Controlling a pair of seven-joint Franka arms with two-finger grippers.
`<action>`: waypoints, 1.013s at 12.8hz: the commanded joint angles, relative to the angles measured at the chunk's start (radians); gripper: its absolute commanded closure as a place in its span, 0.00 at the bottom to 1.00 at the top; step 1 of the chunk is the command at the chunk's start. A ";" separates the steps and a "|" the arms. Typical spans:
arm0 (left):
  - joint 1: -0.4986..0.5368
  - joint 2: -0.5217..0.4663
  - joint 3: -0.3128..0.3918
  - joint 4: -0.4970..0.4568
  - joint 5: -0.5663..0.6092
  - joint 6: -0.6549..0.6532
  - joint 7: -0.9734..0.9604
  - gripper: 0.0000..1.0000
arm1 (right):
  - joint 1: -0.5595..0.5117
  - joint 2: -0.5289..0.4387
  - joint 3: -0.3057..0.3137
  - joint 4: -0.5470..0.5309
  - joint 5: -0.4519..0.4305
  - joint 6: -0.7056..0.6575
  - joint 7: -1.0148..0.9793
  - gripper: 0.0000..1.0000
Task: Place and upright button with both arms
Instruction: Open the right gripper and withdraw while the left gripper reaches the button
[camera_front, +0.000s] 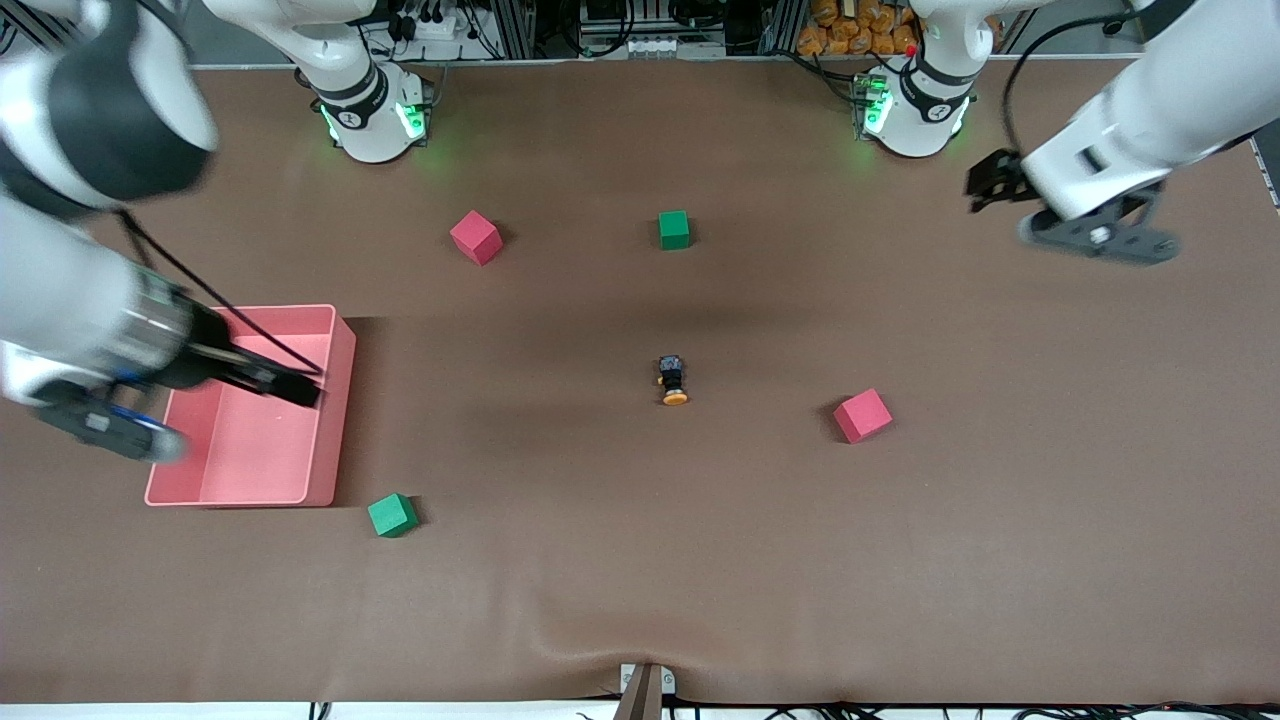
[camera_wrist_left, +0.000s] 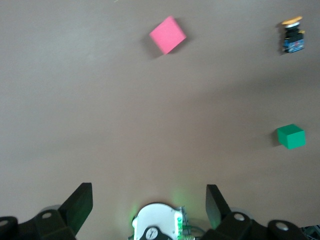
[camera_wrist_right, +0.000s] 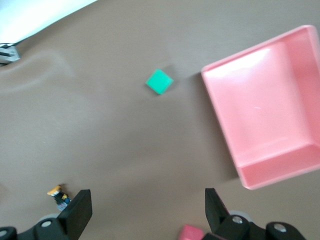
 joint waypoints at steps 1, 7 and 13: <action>-0.002 0.110 -0.088 0.041 0.002 0.094 -0.037 0.00 | 0.001 -0.158 -0.079 -0.103 -0.038 -0.026 -0.068 0.00; -0.135 0.495 -0.093 0.268 0.002 0.234 -0.174 0.00 | 0.027 -0.507 -0.247 -0.557 0.013 0.116 -0.254 0.00; -0.296 0.668 -0.045 0.280 0.149 0.450 -0.312 0.00 | 0.061 -0.468 -0.317 -0.476 -0.002 0.067 -0.486 0.00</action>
